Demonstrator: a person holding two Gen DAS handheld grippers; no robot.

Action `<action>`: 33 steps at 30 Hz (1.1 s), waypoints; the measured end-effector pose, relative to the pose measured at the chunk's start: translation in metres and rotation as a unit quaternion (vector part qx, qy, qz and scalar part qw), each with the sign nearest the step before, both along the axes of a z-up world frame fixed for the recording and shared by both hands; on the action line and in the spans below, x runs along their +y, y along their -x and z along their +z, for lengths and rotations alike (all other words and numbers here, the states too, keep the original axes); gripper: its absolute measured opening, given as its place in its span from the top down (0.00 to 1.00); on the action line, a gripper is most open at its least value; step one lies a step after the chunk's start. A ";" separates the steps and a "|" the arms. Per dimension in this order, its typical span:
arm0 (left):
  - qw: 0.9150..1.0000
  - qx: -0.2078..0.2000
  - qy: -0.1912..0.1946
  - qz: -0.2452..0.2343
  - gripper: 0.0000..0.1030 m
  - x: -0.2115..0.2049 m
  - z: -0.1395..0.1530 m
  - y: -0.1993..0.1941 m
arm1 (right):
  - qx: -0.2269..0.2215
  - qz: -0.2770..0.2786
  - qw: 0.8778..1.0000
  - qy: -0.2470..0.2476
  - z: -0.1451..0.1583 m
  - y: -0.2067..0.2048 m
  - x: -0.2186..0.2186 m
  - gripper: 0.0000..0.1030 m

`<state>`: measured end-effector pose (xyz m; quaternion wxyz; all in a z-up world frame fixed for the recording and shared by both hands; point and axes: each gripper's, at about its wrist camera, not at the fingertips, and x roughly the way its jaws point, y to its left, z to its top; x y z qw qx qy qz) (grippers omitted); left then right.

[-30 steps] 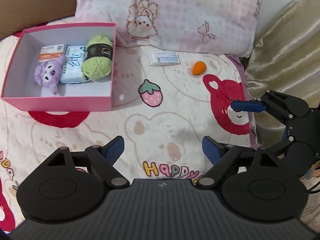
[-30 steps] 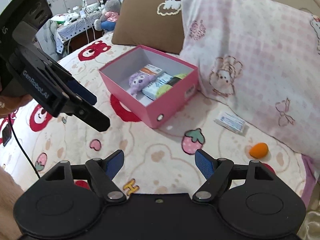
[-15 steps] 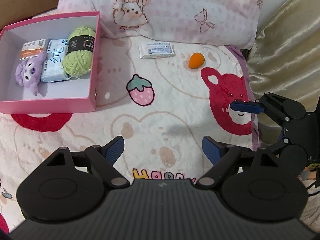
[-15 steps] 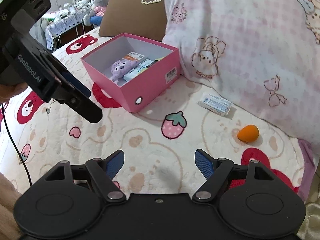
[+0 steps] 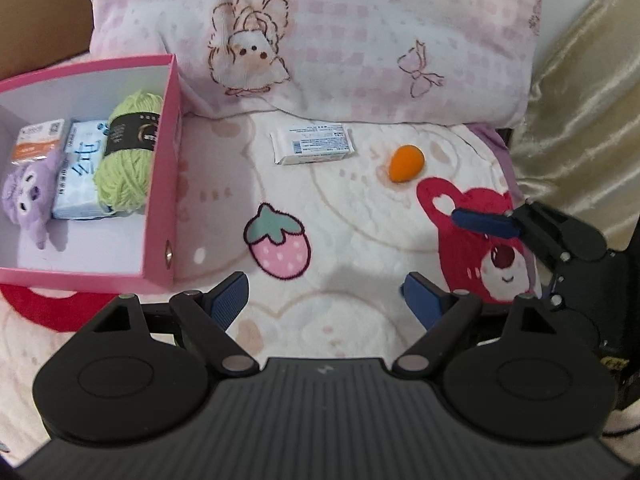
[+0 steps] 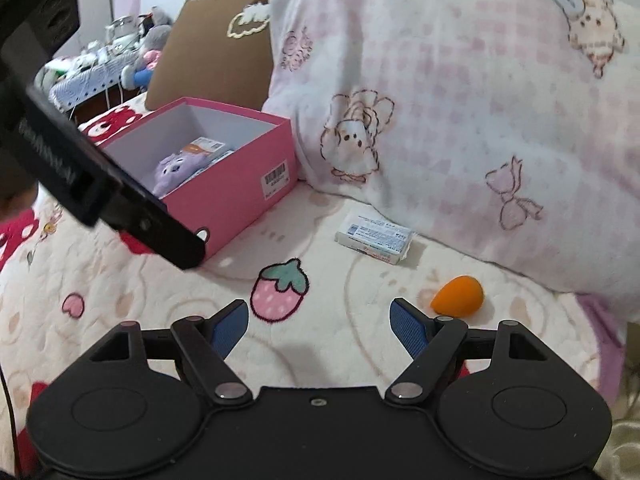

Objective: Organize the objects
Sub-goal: 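Withdraw the right tool and move it toward the white medicine box, then close the right gripper on the white medicine box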

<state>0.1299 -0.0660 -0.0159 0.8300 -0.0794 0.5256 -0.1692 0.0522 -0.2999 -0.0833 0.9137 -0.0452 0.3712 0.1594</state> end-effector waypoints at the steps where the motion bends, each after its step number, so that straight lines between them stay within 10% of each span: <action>1: 1.000 -0.002 0.003 0.006 0.18 0.000 -0.004 -0.004 | 0.000 0.001 1.000 -0.003 -0.002 -0.003 0.000 0.21; 11: 0.992 -0.080 0.081 0.060 0.18 0.008 -0.030 -0.045 | 0.003 -0.039 0.998 -0.046 -0.039 -0.052 -0.002 0.21; 33: 0.990 -0.126 0.034 0.048 0.23 -0.020 -0.084 -0.108 | -0.061 -0.077 0.995 -0.005 -0.090 -0.114 -0.003 0.21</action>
